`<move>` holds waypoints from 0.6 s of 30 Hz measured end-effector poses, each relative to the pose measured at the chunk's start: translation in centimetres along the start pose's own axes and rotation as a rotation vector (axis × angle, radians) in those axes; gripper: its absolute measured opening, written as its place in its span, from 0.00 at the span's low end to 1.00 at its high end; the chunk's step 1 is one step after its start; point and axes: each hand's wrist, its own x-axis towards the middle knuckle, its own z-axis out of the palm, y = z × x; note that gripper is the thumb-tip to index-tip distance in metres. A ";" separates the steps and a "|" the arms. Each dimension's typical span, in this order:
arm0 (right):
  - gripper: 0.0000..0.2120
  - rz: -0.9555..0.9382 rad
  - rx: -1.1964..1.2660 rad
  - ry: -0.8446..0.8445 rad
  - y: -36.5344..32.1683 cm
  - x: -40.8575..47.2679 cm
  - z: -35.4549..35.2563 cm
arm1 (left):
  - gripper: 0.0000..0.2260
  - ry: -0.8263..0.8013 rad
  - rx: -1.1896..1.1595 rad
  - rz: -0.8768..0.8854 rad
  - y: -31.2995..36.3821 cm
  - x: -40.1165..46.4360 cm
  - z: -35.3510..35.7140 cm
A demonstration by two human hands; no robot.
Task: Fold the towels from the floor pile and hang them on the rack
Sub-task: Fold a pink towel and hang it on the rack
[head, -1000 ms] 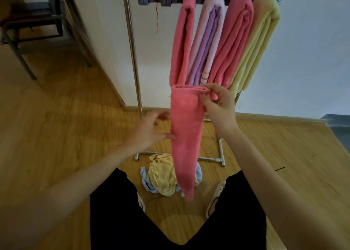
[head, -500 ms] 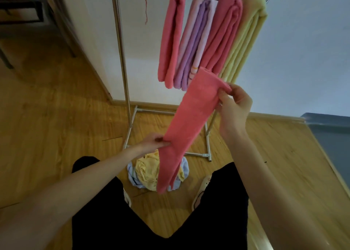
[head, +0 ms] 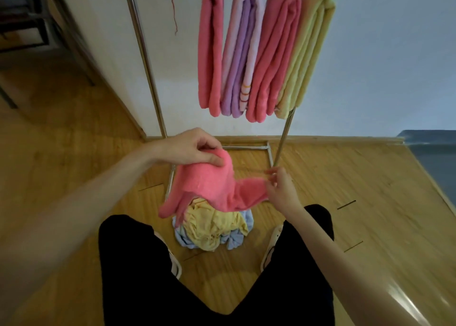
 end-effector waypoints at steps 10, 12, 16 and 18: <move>0.15 -0.270 0.465 -0.706 -6.7 0.8 0.9 | 0.09 -0.079 0.033 -0.038 0.6 -0.8 -0.8; 0.07 -0.303 0.428 -0.714 -6.9 0.9 1.2 | 0.07 -0.060 -0.005 -0.066 0.2 -1.3 -1.1; 0.07 -0.370 0.425 -0.720 -7.6 1.2 0.2 | 0.07 -0.027 -0.093 -0.140 -0.9 -2.1 -1.4; 0.07 -0.381 0.407 -0.702 -7.8 1.8 -0.6 | 0.09 -0.014 -0.130 -0.165 -1.6 -2.4 -1.4</move>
